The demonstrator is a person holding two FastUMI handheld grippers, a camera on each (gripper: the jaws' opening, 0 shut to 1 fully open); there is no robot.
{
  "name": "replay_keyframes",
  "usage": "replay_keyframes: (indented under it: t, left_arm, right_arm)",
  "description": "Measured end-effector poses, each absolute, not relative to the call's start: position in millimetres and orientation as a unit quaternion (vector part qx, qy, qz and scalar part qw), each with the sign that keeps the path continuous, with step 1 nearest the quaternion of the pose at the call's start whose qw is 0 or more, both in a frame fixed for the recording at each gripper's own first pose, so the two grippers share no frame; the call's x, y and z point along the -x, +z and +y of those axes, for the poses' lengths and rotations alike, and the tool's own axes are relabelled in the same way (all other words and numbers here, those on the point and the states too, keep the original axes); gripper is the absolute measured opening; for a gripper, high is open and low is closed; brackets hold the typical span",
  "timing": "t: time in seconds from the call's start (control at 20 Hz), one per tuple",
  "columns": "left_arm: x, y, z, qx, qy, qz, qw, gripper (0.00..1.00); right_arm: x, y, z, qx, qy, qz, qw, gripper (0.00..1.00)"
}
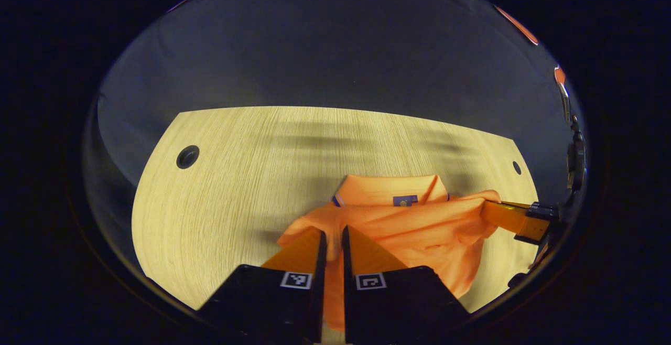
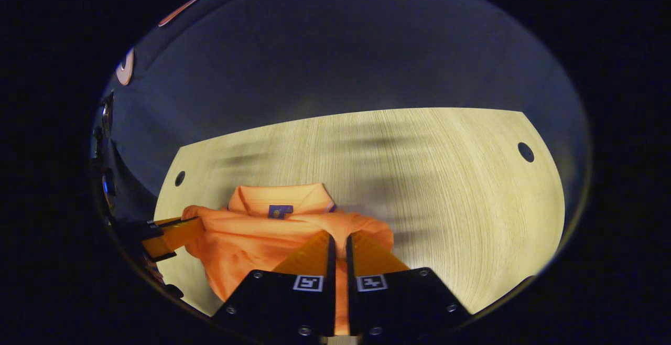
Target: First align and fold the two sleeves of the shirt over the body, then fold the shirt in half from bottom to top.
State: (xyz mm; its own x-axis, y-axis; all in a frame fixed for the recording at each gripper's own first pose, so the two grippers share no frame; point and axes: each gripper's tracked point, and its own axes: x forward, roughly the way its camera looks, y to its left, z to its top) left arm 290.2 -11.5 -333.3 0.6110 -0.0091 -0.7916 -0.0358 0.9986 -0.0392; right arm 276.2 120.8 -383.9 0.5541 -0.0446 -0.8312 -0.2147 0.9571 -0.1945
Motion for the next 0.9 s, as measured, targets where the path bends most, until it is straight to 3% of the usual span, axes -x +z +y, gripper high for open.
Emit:
replay_keyframes:
  t: [0.1, 0.15, 0.2, 0.25, 0.3, 0.35, 0.7, 0.9]
  left_arm:
    - [-297, -324, 0, 0.01, 0.018, 0.426, 0.904, 0.72]
    - [-298, -320, 1, 0.007, 0.022, 0.418, 0.908, 1.0]
    - [-299, -317, 3, 0.008, 0.025, 0.408, 0.912, 0.99]
    - [-298, -298, 10, 0.012, 0.032, 0.386, 0.922, 0.99]
    - [-295, -278, 12, 0.011, 0.035, 0.368, 0.929, 0.98]
    - [-293, -261, 9, 0.008, 0.036, 0.349, 0.936, 0.98]
    - [-223, -95, -4, -0.018, 0.042, 0.19, 0.981, 0.98]
    - [-167, -32, -16, -0.011, 0.042, 0.133, 0.99, 0.98]
  right_arm:
    - [-278, -375, 117, 0.154, 0.045, 0.452, 0.877, 0.64]
    - [-278, -370, 118, 0.155, 0.046, 0.448, 0.879, 0.81]
    - [-277, -365, 121, 0.152, 0.048, 0.443, 0.882, 0.99]
    - [-276, -355, 125, 0.147, 0.052, 0.435, 0.887, 1.0]
    - [-273, -339, 135, 0.137, 0.062, 0.421, 0.894, 0.92]
    - [-271, -322, 140, 0.134, 0.069, 0.405, 0.902, 0.99]
    - [-214, -159, 164, 0.124, 0.112, 0.259, 0.951, 0.99]
    - [-170, -100, 163, 0.121, 0.137, 0.202, 0.962, 0.99]
